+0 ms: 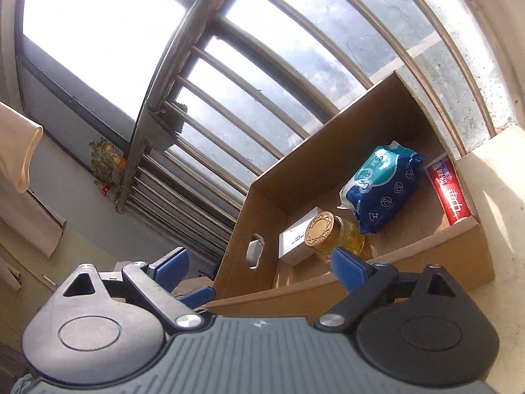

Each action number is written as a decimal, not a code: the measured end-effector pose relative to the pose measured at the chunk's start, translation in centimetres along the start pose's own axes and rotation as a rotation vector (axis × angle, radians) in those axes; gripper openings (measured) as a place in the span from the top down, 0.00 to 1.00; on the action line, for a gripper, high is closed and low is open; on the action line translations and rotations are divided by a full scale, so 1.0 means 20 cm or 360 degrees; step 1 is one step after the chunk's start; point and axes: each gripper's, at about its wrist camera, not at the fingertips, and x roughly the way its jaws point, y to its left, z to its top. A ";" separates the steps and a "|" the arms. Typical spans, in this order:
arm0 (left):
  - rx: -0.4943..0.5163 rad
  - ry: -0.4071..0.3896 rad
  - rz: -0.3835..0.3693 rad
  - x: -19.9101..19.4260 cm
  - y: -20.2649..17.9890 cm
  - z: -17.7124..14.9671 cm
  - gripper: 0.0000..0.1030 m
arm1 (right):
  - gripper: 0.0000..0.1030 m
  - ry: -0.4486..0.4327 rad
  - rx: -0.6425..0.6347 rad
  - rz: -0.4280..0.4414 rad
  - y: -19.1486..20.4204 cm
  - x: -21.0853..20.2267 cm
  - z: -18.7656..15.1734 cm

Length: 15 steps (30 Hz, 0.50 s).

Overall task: Organize objects
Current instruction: 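Withdraw the open right tool up from the cardboard box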

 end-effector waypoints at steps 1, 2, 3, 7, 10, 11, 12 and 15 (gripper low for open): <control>0.0009 -0.0024 0.0019 -0.03 0.01 -0.01 0.01 | 0.06 -0.0001 -0.0016 -0.0004 0.02 -0.01 -0.02; 0.0025 -0.0052 0.0038 -0.05 0.02 -0.02 0.01 | 0.06 0.0002 -0.0034 -0.0005 0.04 -0.02 -0.03; 0.0042 -0.0083 0.0064 -0.08 0.03 -0.03 0.01 | 0.06 0.0005 -0.0048 -0.0006 0.05 -0.03 -0.04; 0.0067 -0.0190 0.0179 -0.15 0.08 -0.06 0.01 | 0.06 0.0018 -0.0120 -0.0058 0.13 -0.03 -0.06; 0.0043 -0.0203 0.0211 -0.13 0.14 -0.04 0.01 | 0.06 0.0080 -0.0200 -0.0128 0.17 0.01 -0.06; 0.0040 -0.0196 0.0208 -0.12 0.16 -0.02 0.01 | 0.06 0.0096 -0.0216 -0.0147 0.17 0.03 -0.05; 0.0046 -0.0189 0.0206 -0.10 0.17 -0.01 0.01 | 0.06 0.0116 -0.0233 -0.0166 0.18 0.05 -0.04; 0.0100 -0.0179 0.0216 -0.03 0.19 0.04 0.05 | 0.06 0.0157 -0.0242 -0.0182 0.18 0.12 0.01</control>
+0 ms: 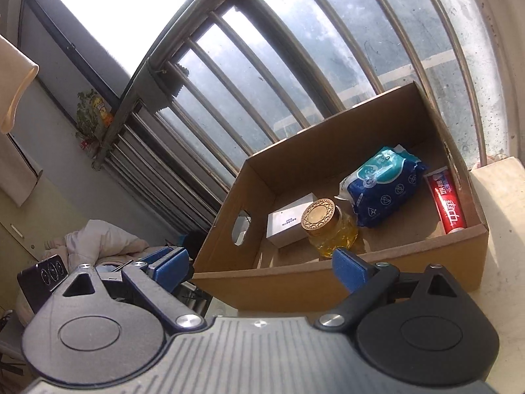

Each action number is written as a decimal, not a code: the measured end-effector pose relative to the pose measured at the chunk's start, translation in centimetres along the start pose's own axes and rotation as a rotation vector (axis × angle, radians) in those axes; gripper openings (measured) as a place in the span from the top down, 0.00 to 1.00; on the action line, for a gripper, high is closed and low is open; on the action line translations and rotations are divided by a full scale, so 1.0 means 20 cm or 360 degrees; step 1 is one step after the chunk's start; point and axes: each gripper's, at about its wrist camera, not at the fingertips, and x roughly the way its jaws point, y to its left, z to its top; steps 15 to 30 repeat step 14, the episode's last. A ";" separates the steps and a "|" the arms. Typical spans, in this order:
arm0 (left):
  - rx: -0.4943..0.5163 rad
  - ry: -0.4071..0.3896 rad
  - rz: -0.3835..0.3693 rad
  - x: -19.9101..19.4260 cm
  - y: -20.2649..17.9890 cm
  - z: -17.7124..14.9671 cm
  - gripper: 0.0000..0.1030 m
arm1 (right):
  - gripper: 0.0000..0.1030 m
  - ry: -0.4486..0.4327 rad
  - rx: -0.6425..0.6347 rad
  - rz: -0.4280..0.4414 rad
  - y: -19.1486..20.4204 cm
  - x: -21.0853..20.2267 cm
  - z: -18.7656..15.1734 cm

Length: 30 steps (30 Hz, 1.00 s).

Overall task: Organize objects
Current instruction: 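Withdraw the open right tool up from the cardboard box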

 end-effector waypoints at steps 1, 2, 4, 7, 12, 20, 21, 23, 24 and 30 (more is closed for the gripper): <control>0.0024 0.0001 0.0002 0.03 0.00 0.01 0.07 | 0.09 0.0008 0.0002 0.0001 0.00 0.02 0.02; 0.0047 0.0015 0.0009 0.07 0.00 0.01 0.07 | 0.12 0.0025 -0.0001 -0.0007 -0.01 0.06 0.05; 0.0059 0.0060 0.0007 0.15 0.01 0.03 0.12 | 0.16 0.0046 -0.0009 -0.0032 -0.02 0.12 0.09; 0.0013 0.0149 -0.0030 0.25 0.05 0.04 0.25 | 0.27 0.0083 0.0001 -0.0085 -0.08 0.22 0.15; -0.0074 0.0293 -0.0063 0.40 0.12 0.04 0.34 | 0.37 0.0168 0.0085 -0.0070 -0.18 0.35 0.23; -0.0157 0.0364 -0.0103 0.45 0.17 0.04 0.38 | 0.40 0.0182 0.0091 -0.0065 -0.20 0.39 0.26; -0.0157 0.0364 -0.0103 0.45 0.17 0.04 0.38 | 0.40 0.0182 0.0091 -0.0065 -0.20 0.39 0.26; -0.0157 0.0364 -0.0103 0.45 0.17 0.04 0.38 | 0.40 0.0182 0.0091 -0.0065 -0.20 0.39 0.26; -0.0157 0.0364 -0.0103 0.45 0.17 0.04 0.38 | 0.40 0.0182 0.0091 -0.0065 -0.20 0.39 0.26; -0.0157 0.0364 -0.0103 0.45 0.17 0.04 0.38 | 0.40 0.0182 0.0091 -0.0065 -0.20 0.39 0.26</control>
